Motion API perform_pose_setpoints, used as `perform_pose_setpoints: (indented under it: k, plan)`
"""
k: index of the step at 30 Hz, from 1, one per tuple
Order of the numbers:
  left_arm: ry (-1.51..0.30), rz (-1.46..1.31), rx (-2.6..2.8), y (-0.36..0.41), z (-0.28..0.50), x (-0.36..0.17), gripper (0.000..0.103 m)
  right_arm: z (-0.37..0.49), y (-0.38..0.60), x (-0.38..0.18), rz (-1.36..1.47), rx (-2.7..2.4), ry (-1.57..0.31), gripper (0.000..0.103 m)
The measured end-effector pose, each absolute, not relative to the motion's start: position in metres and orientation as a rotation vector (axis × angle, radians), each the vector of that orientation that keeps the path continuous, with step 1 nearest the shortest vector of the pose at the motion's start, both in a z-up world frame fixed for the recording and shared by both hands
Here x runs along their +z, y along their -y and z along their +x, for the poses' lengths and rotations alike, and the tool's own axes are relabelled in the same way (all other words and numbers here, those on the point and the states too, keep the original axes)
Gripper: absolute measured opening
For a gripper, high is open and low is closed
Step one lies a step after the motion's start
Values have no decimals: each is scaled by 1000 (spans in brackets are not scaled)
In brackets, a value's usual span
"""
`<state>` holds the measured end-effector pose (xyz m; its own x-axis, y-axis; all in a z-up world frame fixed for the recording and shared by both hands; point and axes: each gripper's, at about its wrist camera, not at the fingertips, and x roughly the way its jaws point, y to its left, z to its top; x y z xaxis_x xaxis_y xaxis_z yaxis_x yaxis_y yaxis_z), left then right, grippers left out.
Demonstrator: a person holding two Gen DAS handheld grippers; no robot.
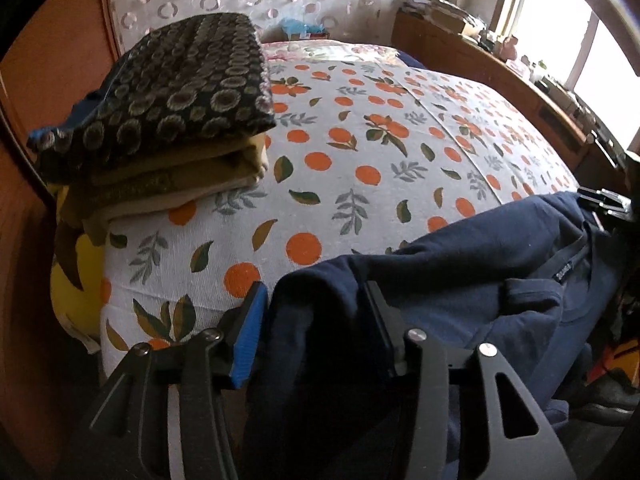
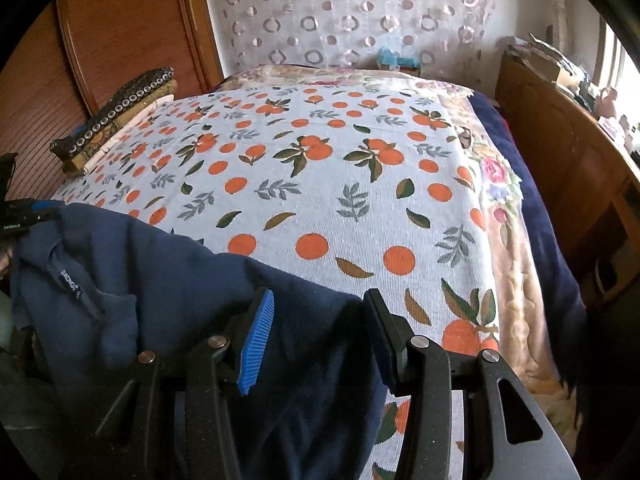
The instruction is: Fold small clothes
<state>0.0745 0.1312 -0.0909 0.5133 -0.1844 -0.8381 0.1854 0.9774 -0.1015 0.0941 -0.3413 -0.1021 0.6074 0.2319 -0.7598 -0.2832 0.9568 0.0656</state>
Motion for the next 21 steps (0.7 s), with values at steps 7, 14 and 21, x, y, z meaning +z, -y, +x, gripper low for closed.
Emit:
perform_pose_setpoints:
  k: [7,14,21]
  plan:
    - [-1042,54,-253,-129,84,-90,54,110,350,-107,-75,243,-902,56]
    - [-1051,81,-304,-130,90,-90,55,112,345,-108,-111,278,-917,57]
    - [-1022,62,-348,-121,75,-87,17,98,338,-105,-145,389,-922,16]
